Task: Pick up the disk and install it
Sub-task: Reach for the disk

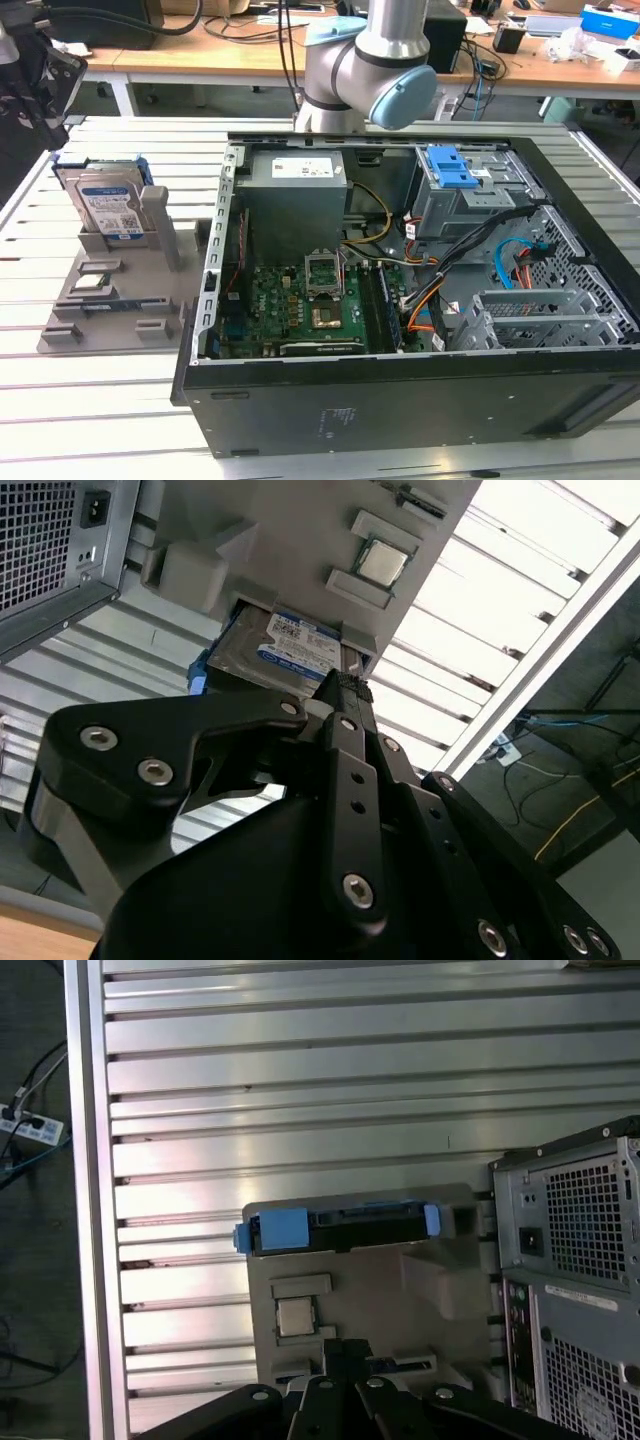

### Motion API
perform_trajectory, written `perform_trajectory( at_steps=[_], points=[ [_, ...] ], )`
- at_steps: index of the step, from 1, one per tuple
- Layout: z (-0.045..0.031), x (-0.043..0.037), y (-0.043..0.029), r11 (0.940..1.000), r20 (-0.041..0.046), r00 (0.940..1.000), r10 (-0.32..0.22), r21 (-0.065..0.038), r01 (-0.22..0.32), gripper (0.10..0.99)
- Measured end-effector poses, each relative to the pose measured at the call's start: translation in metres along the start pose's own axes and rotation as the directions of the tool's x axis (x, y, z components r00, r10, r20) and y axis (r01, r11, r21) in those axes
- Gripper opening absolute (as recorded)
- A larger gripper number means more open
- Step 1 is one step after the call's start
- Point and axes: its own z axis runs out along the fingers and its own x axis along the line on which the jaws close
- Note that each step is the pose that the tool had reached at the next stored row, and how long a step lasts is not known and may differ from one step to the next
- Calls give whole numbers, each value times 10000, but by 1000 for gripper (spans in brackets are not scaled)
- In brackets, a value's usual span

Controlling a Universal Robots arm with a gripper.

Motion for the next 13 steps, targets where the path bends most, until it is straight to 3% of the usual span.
perform_trajectory(
  at_steps=[2, 5, 13],
  points=[
    [10, 57, 60, 10000, 1, 10000, -1, 1, 1, 106],
    [15, 104, 84, 10000, 2, 10000, 1, 1, -1, 106],
    [15, 106, 85, 10000, 1, 10000, -1, 1, 1, 106]
  ],
)
